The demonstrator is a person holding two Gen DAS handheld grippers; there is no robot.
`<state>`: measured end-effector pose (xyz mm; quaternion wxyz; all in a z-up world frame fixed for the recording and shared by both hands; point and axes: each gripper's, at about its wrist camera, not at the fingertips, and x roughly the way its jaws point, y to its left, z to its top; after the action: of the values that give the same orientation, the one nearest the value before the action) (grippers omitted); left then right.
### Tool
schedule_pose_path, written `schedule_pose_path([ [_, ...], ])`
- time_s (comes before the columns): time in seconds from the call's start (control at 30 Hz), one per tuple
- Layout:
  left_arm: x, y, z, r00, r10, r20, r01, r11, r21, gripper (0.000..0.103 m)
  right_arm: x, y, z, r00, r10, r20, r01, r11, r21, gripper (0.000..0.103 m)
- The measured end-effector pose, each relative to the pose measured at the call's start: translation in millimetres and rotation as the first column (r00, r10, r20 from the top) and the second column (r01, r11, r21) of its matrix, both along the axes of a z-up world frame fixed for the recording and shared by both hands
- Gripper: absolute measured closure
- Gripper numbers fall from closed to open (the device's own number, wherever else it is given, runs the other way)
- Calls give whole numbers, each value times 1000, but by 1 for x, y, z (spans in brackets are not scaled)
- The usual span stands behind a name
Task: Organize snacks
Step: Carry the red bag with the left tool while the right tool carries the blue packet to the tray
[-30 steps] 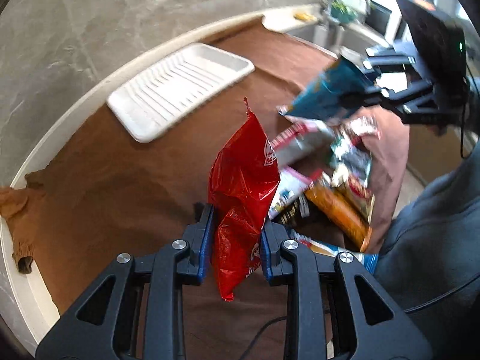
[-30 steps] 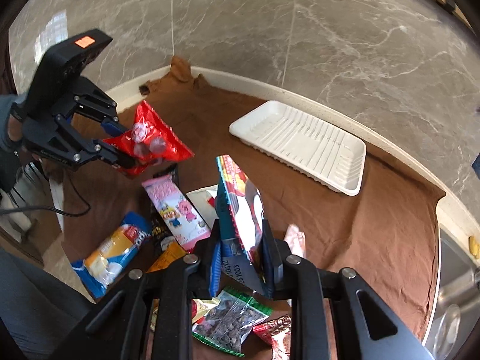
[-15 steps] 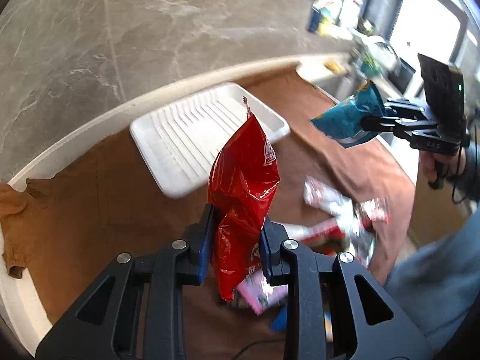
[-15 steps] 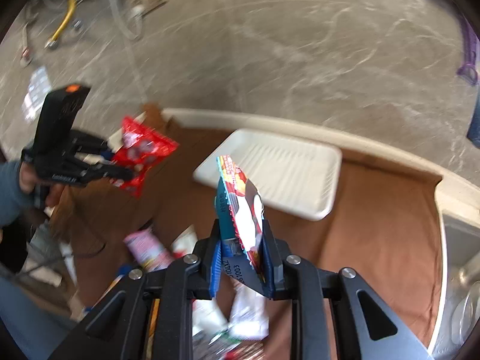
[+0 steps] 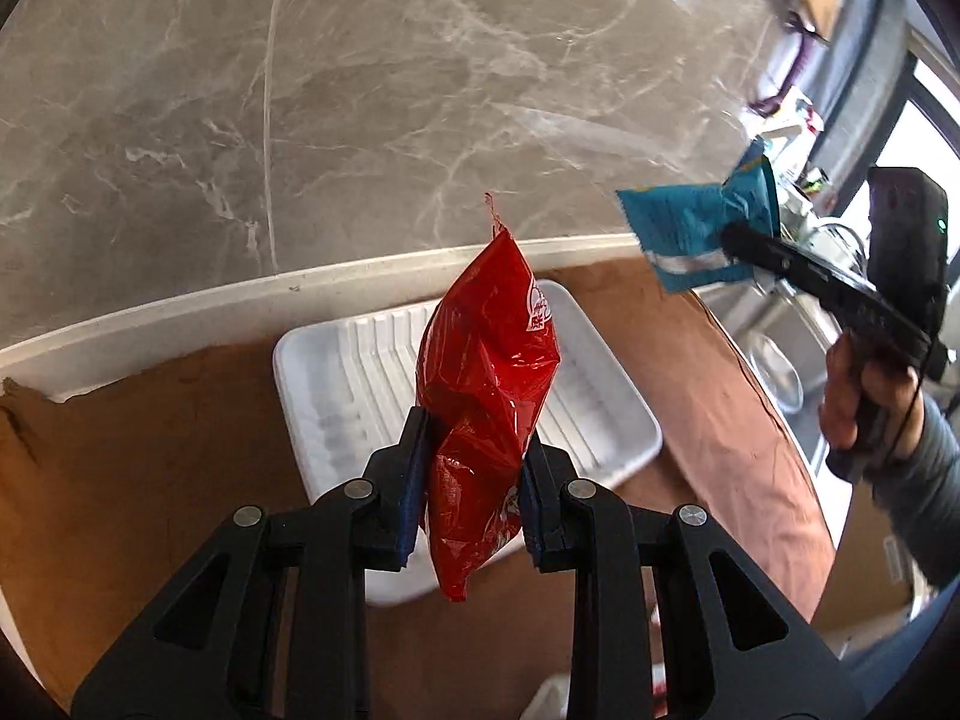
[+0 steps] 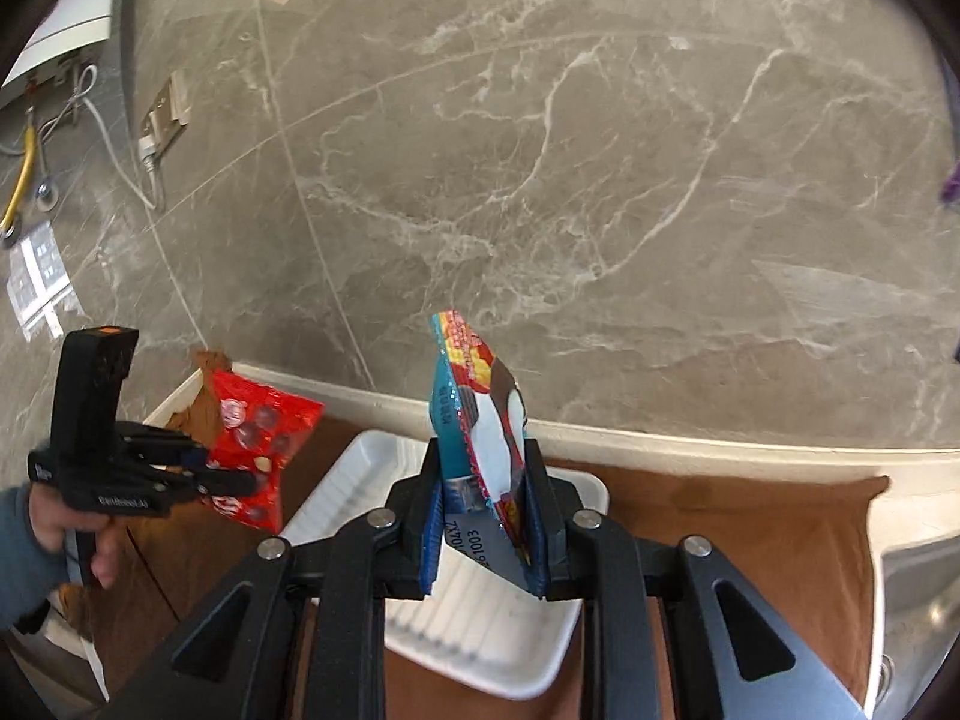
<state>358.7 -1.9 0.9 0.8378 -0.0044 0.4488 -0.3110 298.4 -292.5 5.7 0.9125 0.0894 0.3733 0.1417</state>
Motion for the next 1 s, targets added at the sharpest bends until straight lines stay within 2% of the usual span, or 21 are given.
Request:
schedule_pose_path([
  [0.17, 25, -11, -25, 998, 40, -56, -40, 999, 7, 79, 15, 10, -26, 999, 12, -47, -10, 999, 36, 78],
  [0.3, 39, -22, -50, 993, 61, -106, -59, 998, 19, 79, 32, 13, -65, 989, 15, -148, 6, 990, 139, 78],
  [0.4, 49, -28, -69, 986, 76, -145, -73, 997, 26, 79, 44, 11, -102, 965, 26, -260, 43, 967, 252, 78],
  [0.47, 58, -36, -83, 979, 82, -186, -76, 996, 41, 79, 48, 10, -124, 945, 23, -325, 79, 952, 297, 78],
  [0.57, 68, -44, -95, 974, 93, -207, -85, 995, 50, 79, 50, 9, -145, 926, 7, -377, 124, 938, 324, 78],
  [0.73, 84, -51, -99, 972, 95, -214, -86, 995, 52, 79, 54, 4, -153, 916, -4, -402, 161, 920, 357, 78],
  [0.87, 90, -55, -102, 970, 93, -223, -80, 994, 68, 77, 55, -6, -156, 906, -36, -422, 189, 926, 328, 76],
  [0.9, 91, -55, -104, 968, 104, -227, -90, 993, 73, 76, 55, -5, -157, 906, -45, -422, 194, 928, 318, 73],
  [0.97, 78, -52, -106, 965, 124, -231, -110, 991, 73, 59, 55, -7, -157, 901, -72, -429, 207, 939, 276, 66],
  [1.0, 80, -49, -107, 963, 132, -233, -121, 991, 61, 38, 54, -7, -157, 899, -78, -432, 210, 941, 265, 65],
])
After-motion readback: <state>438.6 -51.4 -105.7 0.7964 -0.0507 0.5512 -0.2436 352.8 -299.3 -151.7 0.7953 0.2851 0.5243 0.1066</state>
